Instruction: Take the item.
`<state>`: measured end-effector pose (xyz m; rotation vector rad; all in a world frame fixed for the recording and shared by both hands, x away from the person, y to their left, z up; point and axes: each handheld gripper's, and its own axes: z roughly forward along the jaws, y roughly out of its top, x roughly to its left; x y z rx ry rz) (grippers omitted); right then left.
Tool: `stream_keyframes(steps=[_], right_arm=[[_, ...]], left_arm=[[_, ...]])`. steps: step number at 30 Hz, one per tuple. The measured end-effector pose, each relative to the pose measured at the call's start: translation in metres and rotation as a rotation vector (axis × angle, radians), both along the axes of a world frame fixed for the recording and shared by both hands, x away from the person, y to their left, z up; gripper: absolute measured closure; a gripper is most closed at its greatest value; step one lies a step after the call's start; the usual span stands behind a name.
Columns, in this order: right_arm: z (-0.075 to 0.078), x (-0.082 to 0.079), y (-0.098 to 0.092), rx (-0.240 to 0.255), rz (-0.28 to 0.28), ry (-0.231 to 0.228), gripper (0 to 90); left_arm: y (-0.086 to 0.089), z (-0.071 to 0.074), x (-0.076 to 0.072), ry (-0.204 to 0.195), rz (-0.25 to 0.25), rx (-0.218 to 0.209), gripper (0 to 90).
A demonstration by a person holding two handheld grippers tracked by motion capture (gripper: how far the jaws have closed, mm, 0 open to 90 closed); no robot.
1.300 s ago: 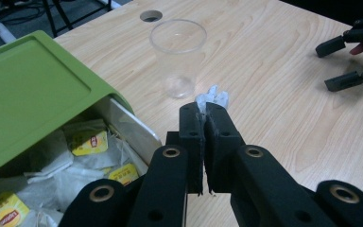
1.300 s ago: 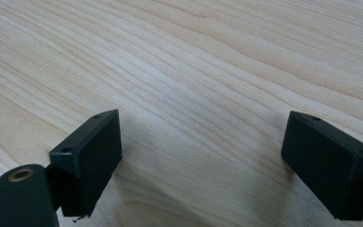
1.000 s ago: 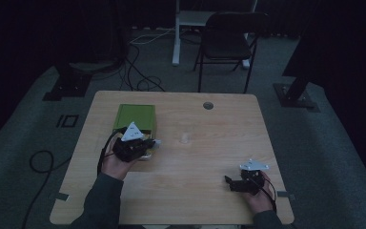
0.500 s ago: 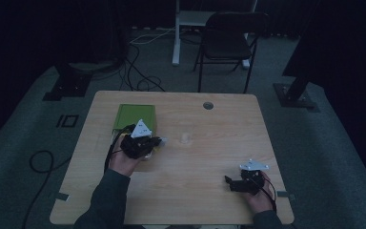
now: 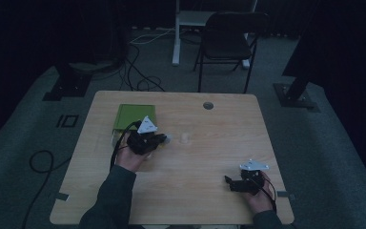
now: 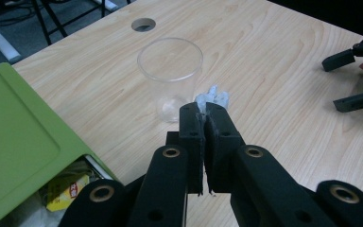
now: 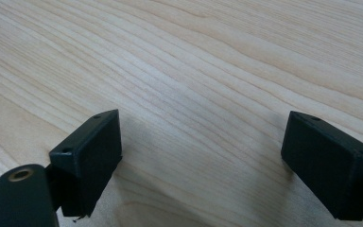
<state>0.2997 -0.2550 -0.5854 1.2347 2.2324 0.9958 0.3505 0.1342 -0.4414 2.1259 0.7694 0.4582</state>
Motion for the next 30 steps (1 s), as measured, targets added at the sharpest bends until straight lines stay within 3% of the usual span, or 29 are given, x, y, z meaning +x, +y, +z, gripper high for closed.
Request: stream_keyframes(steps=[30], right_arm=[[0.0, 0.0, 0.0, 0.0, 0.001, 0.001, 12.8]], left_arm=[[-0.018, 0.002, 0.022, 0.011, 0.007, -0.012, 87.6]])
